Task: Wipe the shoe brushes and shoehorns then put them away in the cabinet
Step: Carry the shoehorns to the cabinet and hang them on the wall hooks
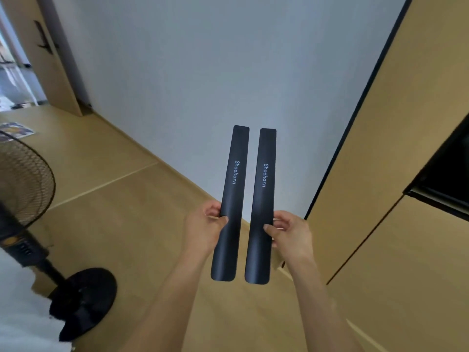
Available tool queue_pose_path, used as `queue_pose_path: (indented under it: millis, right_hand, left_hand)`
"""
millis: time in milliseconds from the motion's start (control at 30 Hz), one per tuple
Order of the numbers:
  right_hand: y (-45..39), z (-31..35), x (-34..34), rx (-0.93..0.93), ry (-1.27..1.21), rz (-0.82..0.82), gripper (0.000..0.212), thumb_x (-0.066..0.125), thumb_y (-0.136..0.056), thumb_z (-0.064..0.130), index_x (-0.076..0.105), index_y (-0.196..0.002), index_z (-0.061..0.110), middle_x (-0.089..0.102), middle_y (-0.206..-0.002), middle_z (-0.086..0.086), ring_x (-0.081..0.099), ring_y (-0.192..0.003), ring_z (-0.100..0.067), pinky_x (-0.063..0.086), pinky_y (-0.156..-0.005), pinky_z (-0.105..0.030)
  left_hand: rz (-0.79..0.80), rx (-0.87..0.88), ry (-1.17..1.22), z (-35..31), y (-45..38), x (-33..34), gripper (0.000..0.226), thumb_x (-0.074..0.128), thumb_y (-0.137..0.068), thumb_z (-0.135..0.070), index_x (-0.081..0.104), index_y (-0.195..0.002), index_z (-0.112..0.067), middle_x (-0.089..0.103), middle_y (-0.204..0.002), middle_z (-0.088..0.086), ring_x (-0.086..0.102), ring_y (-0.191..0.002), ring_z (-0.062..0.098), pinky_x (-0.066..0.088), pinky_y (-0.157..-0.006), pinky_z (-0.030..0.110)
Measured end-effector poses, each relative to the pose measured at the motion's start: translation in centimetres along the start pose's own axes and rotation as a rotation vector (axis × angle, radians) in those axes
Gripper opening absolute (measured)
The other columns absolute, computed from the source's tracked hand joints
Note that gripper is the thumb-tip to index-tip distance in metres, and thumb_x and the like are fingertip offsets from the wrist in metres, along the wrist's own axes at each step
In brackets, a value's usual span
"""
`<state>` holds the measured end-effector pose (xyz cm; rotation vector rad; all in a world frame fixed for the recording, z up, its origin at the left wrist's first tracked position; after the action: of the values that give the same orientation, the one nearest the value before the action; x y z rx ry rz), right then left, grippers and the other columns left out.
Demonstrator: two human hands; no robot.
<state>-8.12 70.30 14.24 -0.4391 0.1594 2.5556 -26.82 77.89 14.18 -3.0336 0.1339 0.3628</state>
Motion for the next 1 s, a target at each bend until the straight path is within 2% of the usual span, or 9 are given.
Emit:
queue_pose_path:
  millis: [133, 233, 400, 567, 767, 1000]
  right_hand:
    - [-6.1, 1.7, 4.2, -0.005, 0.014, 0.023, 0.033, 0.074, -0.085, 0.009, 0.068, -0.083, 0.041, 0.074, -0.089, 0.009, 0.072, -0.087, -0.013, 0.061, -0.085, -0.042]
    - [-10.5, 2.5, 8.0, -0.008, 0.025, 0.080, 0.027, 0.074, -0.086, 0.011, 0.070, -0.090, 0.038, 0.074, -0.092, 0.007, 0.071, -0.089, -0.015, 0.060, -0.086, -0.044]
    - [-18.7, 3.7, 15.4, -0.029, 0.027, 0.202, 0.027, 0.074, -0.085, 0.010, 0.069, -0.088, 0.036, 0.075, -0.089, 0.006, 0.072, -0.087, -0.015, 0.060, -0.087, -0.046]
    - [-28.8, 5.7, 24.0, -0.085, -0.003, 0.348, 0.028, 0.073, -0.084, 0.009, 0.070, -0.088, 0.036, 0.074, -0.087, 0.008, 0.072, -0.085, -0.013, 0.060, -0.085, -0.046]
    - [-41.0, 9.7, 33.1, -0.158, -0.019, 0.491, 0.034, 0.072, -0.084, 0.008, 0.069, -0.086, 0.042, 0.074, -0.088, 0.014, 0.071, -0.090, -0.009, 0.060, -0.085, -0.046]
    - [-51.1, 13.5, 42.1, -0.206, -0.006, 0.589, 0.033, 0.072, -0.083, 0.008, 0.069, -0.103, 0.034, 0.073, -0.089, 0.015, 0.071, -0.085, -0.007, 0.062, -0.079, -0.041]
  left_hand:
    - [-0.006, 0.003, 0.000, 1.0, -6.8, -1.2, 0.025, 0.071, -0.078, -0.004, 0.067, -0.078, -0.029, 0.067, -0.073, -0.012, 0.065, -0.070, 0.007, 0.051, -0.066, 0.025]
    - [-0.034, -0.011, -0.016, 2.3, -11.6, -2.5, 0.024, 0.070, -0.078, -0.003, 0.068, -0.081, -0.027, 0.069, -0.077, -0.008, 0.068, -0.074, 0.014, 0.055, -0.069, 0.031]
    - [-0.140, -0.068, -0.026, 4.8, -19.6, -5.2, 0.025, 0.071, -0.079, -0.002, 0.068, -0.081, -0.027, 0.069, -0.078, -0.006, 0.067, -0.075, 0.012, 0.054, -0.066, 0.024]
    - [-0.244, -0.131, -0.064, 6.5, -29.1, -8.6, 0.027, 0.070, -0.082, -0.004, 0.065, -0.086, -0.030, 0.068, -0.080, -0.010, 0.065, -0.071, 0.002, 0.057, -0.069, 0.030]
    - [-0.360, -0.162, -0.152, 5.8, -41.3, -12.1, 0.032, 0.070, -0.083, -0.005, 0.062, -0.099, -0.031, 0.068, -0.090, -0.007, 0.068, -0.080, 0.006, 0.060, -0.075, 0.035]
    - [-0.493, -0.161, -0.179, 6.9, -52.0, -15.6, 0.036, 0.070, -0.084, -0.005, 0.058, -0.101, -0.034, 0.067, -0.087, -0.009, 0.067, -0.076, 0.004, 0.059, -0.070, 0.032]
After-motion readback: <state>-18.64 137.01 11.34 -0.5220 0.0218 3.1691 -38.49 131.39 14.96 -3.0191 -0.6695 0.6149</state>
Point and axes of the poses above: each hand's wrist, its own y-axis away from the middle knuckle, its own x-axis out of the palm, z = x × y, the point moved 2 cm from there along -y, towards the middle knuckle
